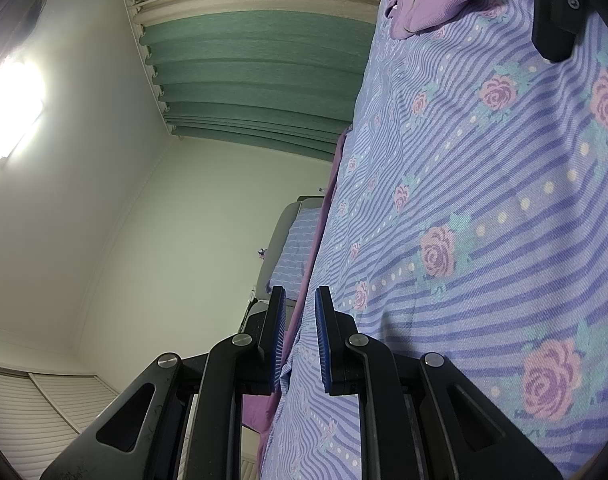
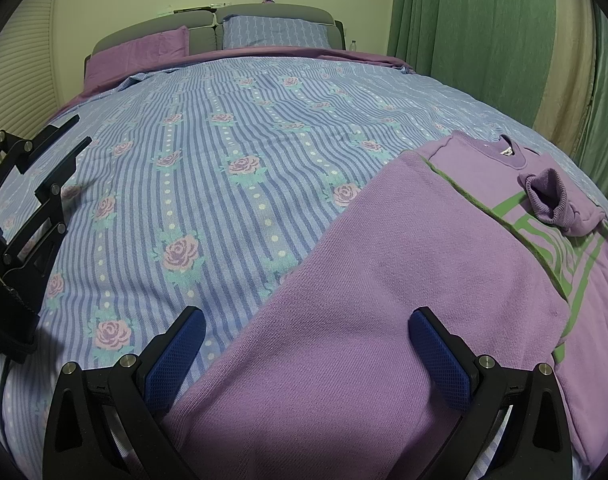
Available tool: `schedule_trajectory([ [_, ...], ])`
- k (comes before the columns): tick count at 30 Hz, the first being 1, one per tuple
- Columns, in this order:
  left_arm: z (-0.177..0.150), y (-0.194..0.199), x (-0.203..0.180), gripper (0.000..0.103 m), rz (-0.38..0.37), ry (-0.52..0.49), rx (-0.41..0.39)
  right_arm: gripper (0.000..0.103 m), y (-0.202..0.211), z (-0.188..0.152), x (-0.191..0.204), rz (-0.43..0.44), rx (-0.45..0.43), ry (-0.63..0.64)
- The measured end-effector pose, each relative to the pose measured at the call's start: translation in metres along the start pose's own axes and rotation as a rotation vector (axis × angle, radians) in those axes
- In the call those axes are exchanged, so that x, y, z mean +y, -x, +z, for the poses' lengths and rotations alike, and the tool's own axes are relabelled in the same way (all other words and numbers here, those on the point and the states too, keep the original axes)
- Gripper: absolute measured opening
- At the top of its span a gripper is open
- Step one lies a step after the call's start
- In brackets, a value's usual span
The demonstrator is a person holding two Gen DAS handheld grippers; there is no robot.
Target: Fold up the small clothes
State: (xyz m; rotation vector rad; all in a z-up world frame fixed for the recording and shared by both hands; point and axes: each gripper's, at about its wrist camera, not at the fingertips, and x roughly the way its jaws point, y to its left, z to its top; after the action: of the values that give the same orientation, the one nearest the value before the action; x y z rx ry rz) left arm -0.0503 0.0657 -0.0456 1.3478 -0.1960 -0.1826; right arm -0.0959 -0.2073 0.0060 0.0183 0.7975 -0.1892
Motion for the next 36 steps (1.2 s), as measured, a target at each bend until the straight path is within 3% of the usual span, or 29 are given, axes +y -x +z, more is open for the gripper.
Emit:
schedule_trajectory([
  [36,0.0004,-0.0006,-0.0015,0.016,-0.001,-0.002,0.000,0.103,0.0000,0.0000,0.0000,0.000,0.000,0.000],
])
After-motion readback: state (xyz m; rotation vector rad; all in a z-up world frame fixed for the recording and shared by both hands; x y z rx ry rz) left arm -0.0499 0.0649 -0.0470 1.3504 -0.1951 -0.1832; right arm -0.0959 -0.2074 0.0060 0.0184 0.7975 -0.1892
